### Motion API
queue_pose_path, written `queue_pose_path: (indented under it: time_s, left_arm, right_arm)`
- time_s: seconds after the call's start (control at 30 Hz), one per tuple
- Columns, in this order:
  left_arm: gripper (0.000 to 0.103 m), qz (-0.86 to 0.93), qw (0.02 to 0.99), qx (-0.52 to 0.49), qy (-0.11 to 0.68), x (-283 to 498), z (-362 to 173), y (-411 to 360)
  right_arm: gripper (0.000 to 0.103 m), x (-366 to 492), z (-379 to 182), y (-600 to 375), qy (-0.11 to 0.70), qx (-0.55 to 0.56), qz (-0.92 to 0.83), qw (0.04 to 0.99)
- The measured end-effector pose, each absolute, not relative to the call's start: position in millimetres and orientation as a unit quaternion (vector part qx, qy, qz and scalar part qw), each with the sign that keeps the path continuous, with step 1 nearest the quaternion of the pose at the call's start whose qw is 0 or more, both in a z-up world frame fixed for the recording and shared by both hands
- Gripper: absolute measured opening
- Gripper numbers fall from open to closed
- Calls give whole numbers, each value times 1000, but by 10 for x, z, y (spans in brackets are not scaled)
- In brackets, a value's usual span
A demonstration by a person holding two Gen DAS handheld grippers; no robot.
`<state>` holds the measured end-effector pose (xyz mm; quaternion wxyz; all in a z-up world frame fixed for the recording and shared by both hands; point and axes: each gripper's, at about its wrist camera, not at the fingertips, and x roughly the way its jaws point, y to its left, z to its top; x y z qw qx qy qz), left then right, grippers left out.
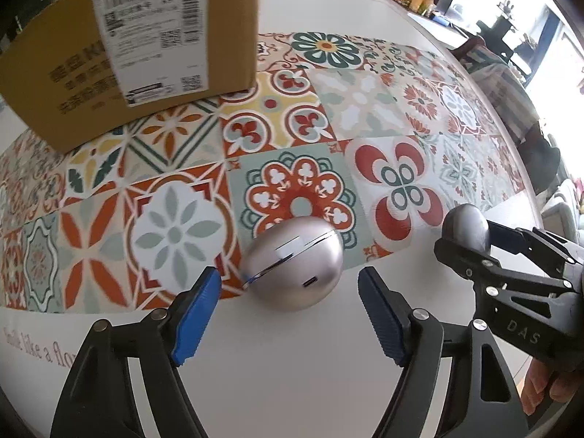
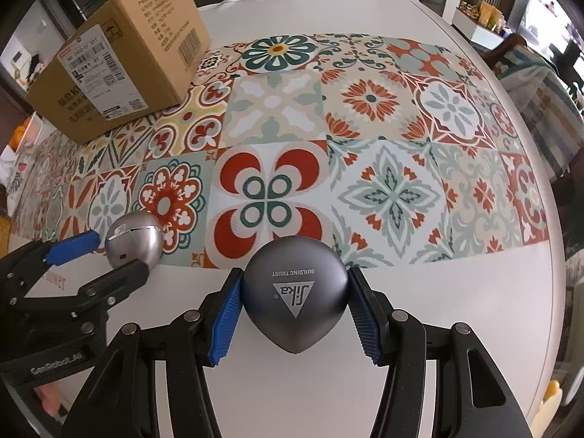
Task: Organize rigid objects
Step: 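Close the left gripper on the silver earbud case while the right gripper holds the grey case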
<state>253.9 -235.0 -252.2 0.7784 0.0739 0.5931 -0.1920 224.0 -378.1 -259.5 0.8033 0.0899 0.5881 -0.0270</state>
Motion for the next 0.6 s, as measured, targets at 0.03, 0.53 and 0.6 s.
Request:
queue_pose_path:
  time_s: [0.03, 0.53, 0.6]
  left_arm:
    - [72, -195, 777, 73, 594, 2548, -2544, -2370]
    - [63, -196, 778, 69, 593, 2627, -2646, -2438]
    - [63, -196, 780, 67, 591, 2617, -2627, -2407]
  right_arm:
    - [56, 2236, -2600, -3790, 588, 91, -29, 803]
    - [56, 2257, -2600, -3769, 589, 89, -33, 803]
    - [56, 2259, -2587, -3757, 588, 89, -32, 803]
